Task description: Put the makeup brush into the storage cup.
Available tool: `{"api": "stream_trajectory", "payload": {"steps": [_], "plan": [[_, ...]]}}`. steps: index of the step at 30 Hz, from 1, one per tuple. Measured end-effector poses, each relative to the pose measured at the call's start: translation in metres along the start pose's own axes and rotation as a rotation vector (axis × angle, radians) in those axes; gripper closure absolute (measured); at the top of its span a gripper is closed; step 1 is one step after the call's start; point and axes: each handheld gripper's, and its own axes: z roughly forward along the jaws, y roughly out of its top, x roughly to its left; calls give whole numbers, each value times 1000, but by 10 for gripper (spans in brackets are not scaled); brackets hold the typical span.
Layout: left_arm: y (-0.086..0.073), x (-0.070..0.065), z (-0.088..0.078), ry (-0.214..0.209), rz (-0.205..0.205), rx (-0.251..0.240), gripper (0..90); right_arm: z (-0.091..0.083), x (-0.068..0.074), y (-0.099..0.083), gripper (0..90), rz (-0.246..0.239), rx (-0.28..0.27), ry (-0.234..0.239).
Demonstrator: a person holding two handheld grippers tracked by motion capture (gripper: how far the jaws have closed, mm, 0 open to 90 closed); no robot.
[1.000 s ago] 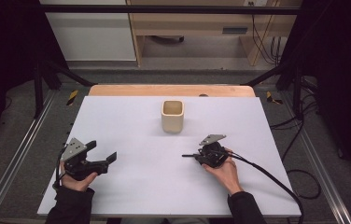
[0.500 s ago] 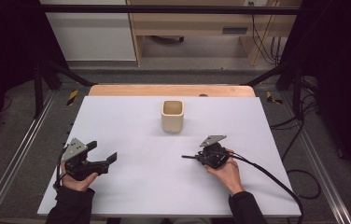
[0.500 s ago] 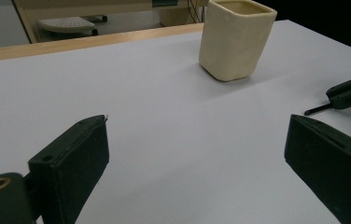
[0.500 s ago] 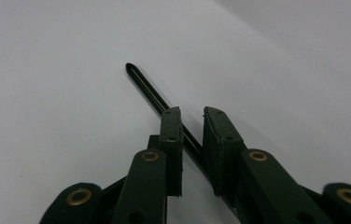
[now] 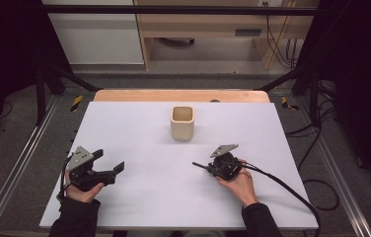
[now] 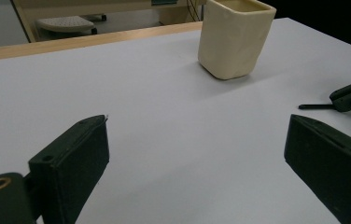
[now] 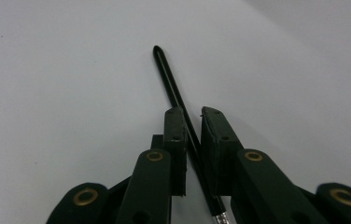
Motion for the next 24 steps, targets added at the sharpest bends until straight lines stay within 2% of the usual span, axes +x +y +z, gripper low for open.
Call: {"api": "stream_trajectory", "payload": {"steps": [15, 19, 21, 24], "plan": [[-1, -1, 1, -4, -1, 6, 62, -1, 5, -1, 841, 10, 0, 8], [-1, -1, 2, -6, 0, 11, 62, -1, 5, -1, 823, 10, -5, 2], [-1, -1, 2, -6, -1, 11, 61, -2, 6, -1, 774, 13, -7, -11], [-1, -1, 2, -7, -1, 11, 61, -6, 7, 1, 751, 6, -20, -14]]}}
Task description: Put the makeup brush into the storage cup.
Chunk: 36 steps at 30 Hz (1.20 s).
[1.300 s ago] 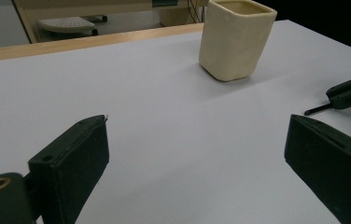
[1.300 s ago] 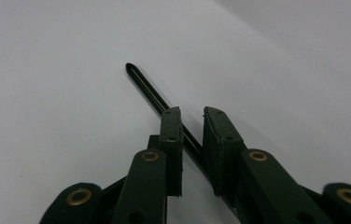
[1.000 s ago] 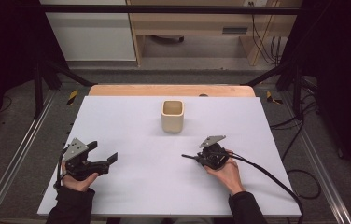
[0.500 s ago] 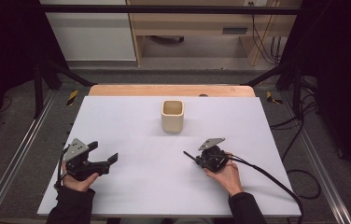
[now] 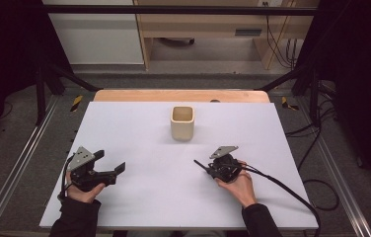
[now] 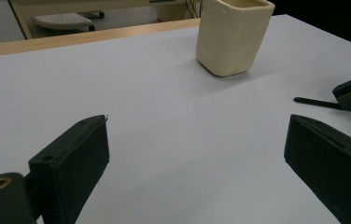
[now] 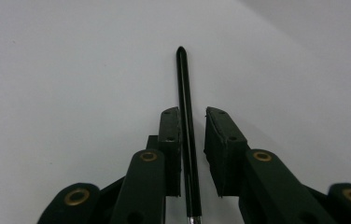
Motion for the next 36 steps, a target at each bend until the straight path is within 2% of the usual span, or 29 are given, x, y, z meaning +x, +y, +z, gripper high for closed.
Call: {"api": "stream_trajectory", "payload": {"steps": [3, 4, 8, 10, 11, 14, 17, 18, 24, 25, 28, 30, 32, 36], "plan": [[0, 0, 0, -1, 0, -1, 61, -10, -1, 4, 687, 6, -24, -4], [0, 1, 0, 0, -1, -1, 61, -18, -3, 8, 630, 7, -31, -7], [0, 1, 0, 0, -3, 4, 61, -31, -8, 15, 551, 19, -27, 1], [0, 1, 0, -1, -2, 4, 60, -33, -9, 17, 530, 24, -11, 0], [0, 1, 0, -3, -3, 5, 60, -35, -11, 22, 485, 20, 17, 2], [0, 1, 1, -6, 0, 14, 58, -36, -11, 30, 446, 15, 70, -1], [-1, 1, 1, -7, 1, 18, 58, -34, -11, 33, 440, -7, 96, 5], [-1, 1, 1, -8, 1, 19, 58, -32, -11, 35, 435, -25, 128, 10], [-1, 2, 1, -10, 1, 22, 58, -25, -10, 38, 434, -41, 192, 19], [-1, 2, 1, -11, 1, 23, 58, -21, -9, 39, 434, -46, 223, 23], [-1, 2, 1, -11, 1, 23, 58, -17, -8, 39, 435, -55, 246, 25], [-1, 2, 1, -11, 2, 24, 58, -14, -7, 39, 455, -64, 264, 30], [-1, 2, 2, -12, 1, 25, 58, -10, -7, 39, 521, -62, 283, 52], [-1, 2, 2, -13, 2, 27, 58, -8, -7, 38, 577, -59, 305, 52]]}}
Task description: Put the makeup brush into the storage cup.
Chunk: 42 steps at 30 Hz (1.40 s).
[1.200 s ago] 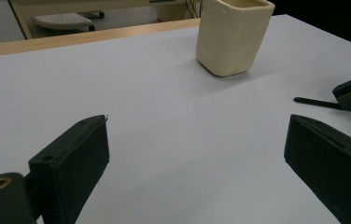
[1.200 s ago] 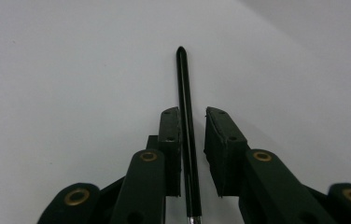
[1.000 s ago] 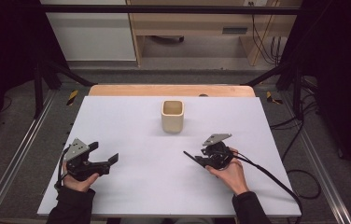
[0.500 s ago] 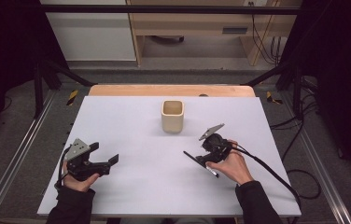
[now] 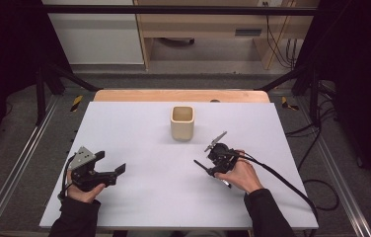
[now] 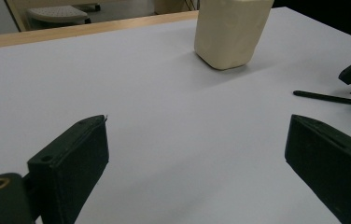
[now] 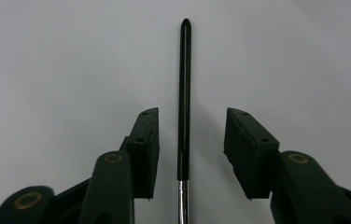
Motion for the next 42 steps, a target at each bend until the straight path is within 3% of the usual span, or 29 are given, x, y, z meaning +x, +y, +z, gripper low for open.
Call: {"api": "stream_trajectory", "payload": {"steps": [3, 13, 24, 37, 42], "plan": [[0, 0, 0, 0, 1, 2, 58, 4, 0, -1, 639, -14, 27, 6], [-1, 0, 1, 0, 2, 5, 58, 13, 1, -2, 716, -29, 60, 3], [-1, 0, 2, -3, 6, 13, 58, 15, 4, -1, 832, -7, 86, 11], [-1, -1, 3, -5, 9, 16, 58, 15, 2, -1, 843, -20, 77, 19], [-1, -1, 3, -7, 13, 19, 58, 9, 3, -1, 843, -19, 64, 46]]}}
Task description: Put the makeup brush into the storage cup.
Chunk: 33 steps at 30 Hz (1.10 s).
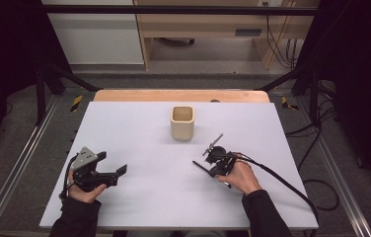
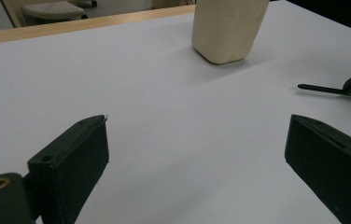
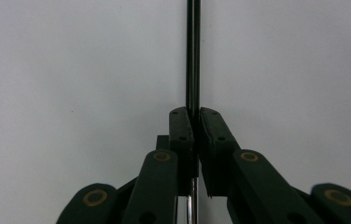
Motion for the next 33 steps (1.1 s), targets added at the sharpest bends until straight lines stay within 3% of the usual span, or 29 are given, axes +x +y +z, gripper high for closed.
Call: {"api": "stream_trajectory", "payload": {"steps": [10, 18, 33], "plan": [[2, -4, 0, -20, 25, 9, 59, -29, 2, -2, 844, -18, -107, 28], [4, -9, 2, -42, 52, 28, 59, -43, 8, -1, 843, -43, -153, 54], [13, -27, 6, -94, 138, 59, 58, -60, 25, 11, 844, -157, -233, 113]]}}
